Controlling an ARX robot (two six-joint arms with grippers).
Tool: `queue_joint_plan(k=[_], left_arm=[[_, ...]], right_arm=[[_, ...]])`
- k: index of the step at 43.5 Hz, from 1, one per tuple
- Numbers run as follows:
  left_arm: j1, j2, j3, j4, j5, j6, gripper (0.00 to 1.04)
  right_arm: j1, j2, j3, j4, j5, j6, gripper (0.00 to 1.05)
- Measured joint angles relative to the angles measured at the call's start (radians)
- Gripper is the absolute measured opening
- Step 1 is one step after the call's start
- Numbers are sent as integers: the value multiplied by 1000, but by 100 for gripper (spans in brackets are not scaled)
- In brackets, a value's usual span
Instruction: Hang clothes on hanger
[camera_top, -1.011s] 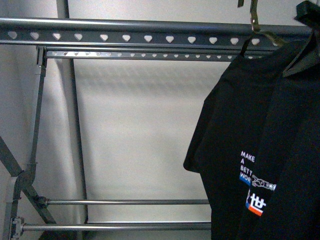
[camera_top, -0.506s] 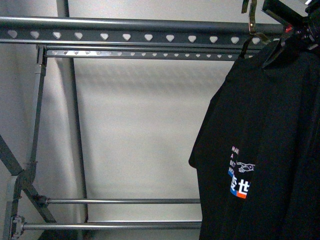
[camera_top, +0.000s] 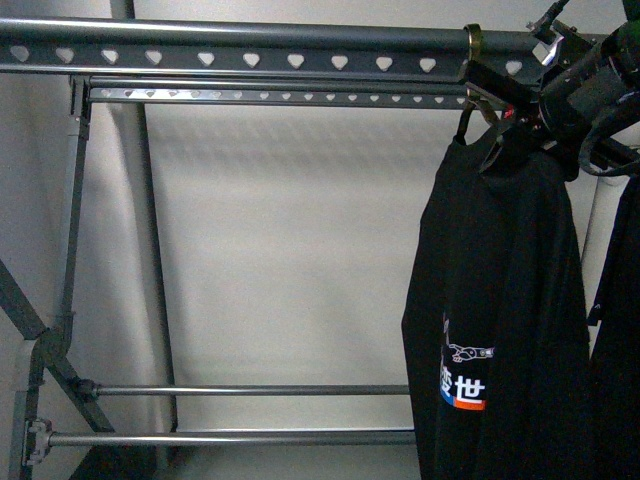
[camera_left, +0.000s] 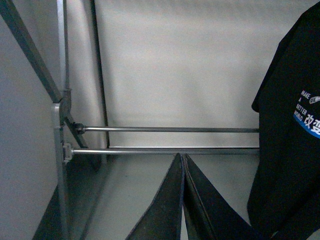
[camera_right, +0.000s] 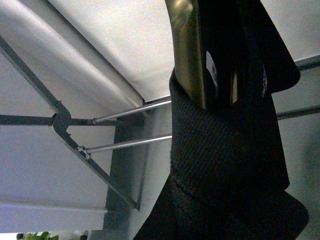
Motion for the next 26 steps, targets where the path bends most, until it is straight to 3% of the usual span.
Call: queue_joint_plan(k=[7,19,22,26], left_arm=[[0,-56,0,-46,1,0,4],[0,-138,0,-132,1,0,4],[0,-156,0,-149,1,0,4],[0,-174,0,-168,1,0,4]], right_arm=[[35,-47,-118,174,67,-54,23],[82,-396,-502,666,354,-312,65],[110,-541,-636,787,367,-386,76],[172,-729,-796,838,396,-467,88]])
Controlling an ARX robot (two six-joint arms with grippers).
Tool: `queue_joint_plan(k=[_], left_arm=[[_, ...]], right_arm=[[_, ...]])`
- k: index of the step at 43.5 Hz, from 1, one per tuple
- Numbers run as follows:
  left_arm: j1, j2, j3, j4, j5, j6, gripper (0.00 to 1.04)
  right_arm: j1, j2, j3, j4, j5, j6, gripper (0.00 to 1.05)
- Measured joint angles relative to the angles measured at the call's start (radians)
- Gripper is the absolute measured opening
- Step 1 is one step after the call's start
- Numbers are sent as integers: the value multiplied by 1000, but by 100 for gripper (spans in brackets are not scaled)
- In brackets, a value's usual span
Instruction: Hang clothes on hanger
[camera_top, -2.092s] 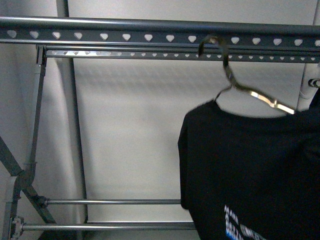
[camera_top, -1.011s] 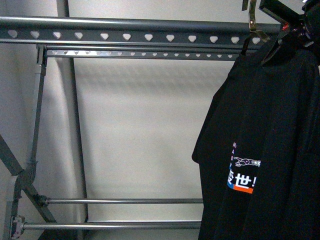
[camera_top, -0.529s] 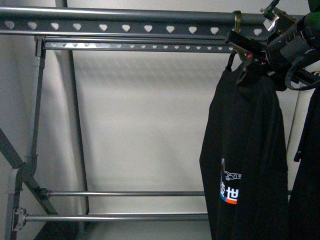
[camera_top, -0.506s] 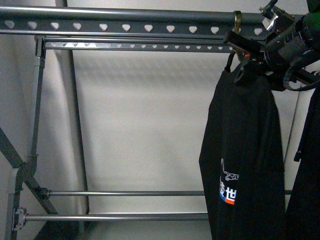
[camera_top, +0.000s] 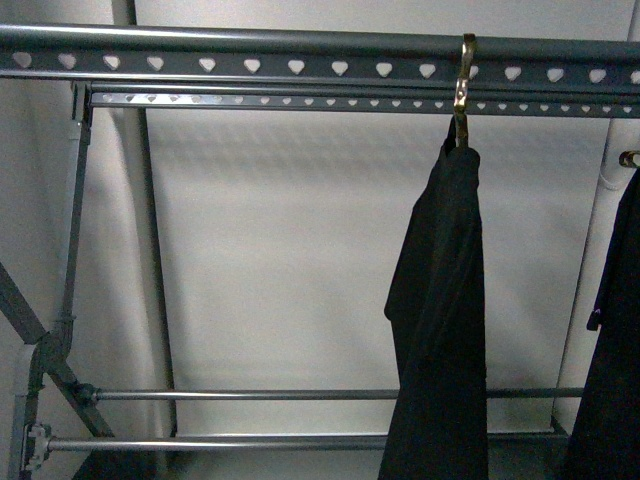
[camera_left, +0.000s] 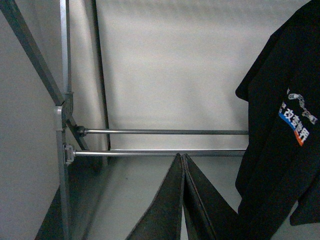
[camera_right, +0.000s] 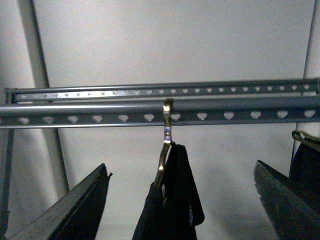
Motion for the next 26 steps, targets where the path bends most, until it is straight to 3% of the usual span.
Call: queue_joint_plan(k=[3,8,10,12,14,16,19,26], left_arm=[[0,-20,0,-18,0,0,4],[0,-84,0,-100,-2,0,4],[0,-153,0,-186,-3,0,4],[0,-196,0,-204,1,0,4],[0,-203,0,-209,-1,0,4],[0,-203,0,-210,1,0,4],[0,-203,0,-211,0,0,4],[0,-204,0,-211,0,0,4]], right_arm=[[117,-225,-186,-3,69,-81,99],[328,-511,-389,-103,234,-182,97],[383,-625,-433,-235,325,-154,92],[333,-728,-475,-417,345,-76,82],[221,-835,-582,-521,257,-19,71],[96,-925,-695,-547,126,8,60],[-26,-983,-755,-560,46,29,45],[-149,-1032,-762,-568,-79,43,8]])
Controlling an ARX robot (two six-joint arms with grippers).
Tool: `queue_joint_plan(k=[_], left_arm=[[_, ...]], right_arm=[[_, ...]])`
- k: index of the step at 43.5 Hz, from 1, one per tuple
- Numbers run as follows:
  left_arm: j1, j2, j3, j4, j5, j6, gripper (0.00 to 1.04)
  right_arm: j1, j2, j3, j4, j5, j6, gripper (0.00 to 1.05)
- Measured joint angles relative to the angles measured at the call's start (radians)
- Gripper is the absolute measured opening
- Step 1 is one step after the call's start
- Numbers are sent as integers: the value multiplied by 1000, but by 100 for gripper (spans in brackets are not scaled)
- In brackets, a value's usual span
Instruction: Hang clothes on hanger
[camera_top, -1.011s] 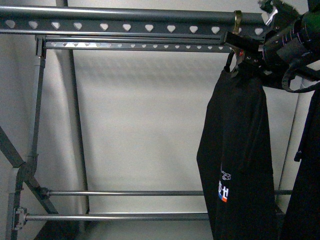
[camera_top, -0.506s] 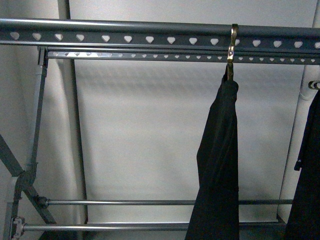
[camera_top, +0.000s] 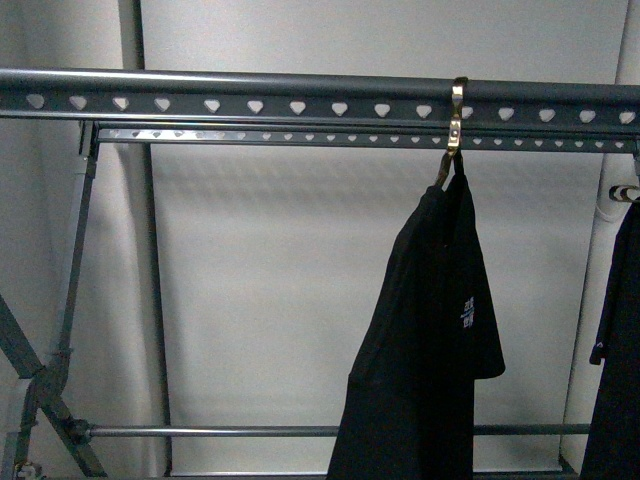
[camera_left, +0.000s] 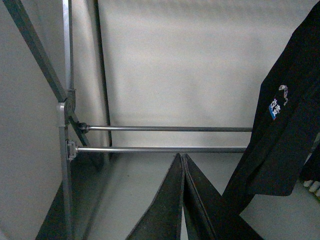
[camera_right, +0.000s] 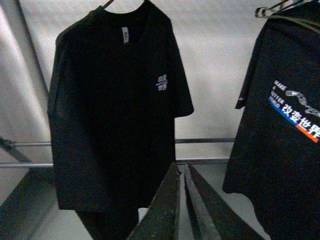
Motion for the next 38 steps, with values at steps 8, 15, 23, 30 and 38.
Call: queue_joint_plan(k=[8,15,23,30,38], left_arm=[[0,-1,0,0,0,0,4],[0,-1,0,0,0,0,4],[0,-1,0,0,0,0,4],[0,-1,0,0,0,0,4],[0,-1,0,0,0,0,34]], right_arm=[[-153,-49,-45,-8,-136,3,2],[-154,-53,-54,-8,-142,3,2],[-154,-54,-54,-8,-140,3,2],[-154,-54,-54,-8,-140,3,15],[-154,-54,-54,-8,-140,3,53]])
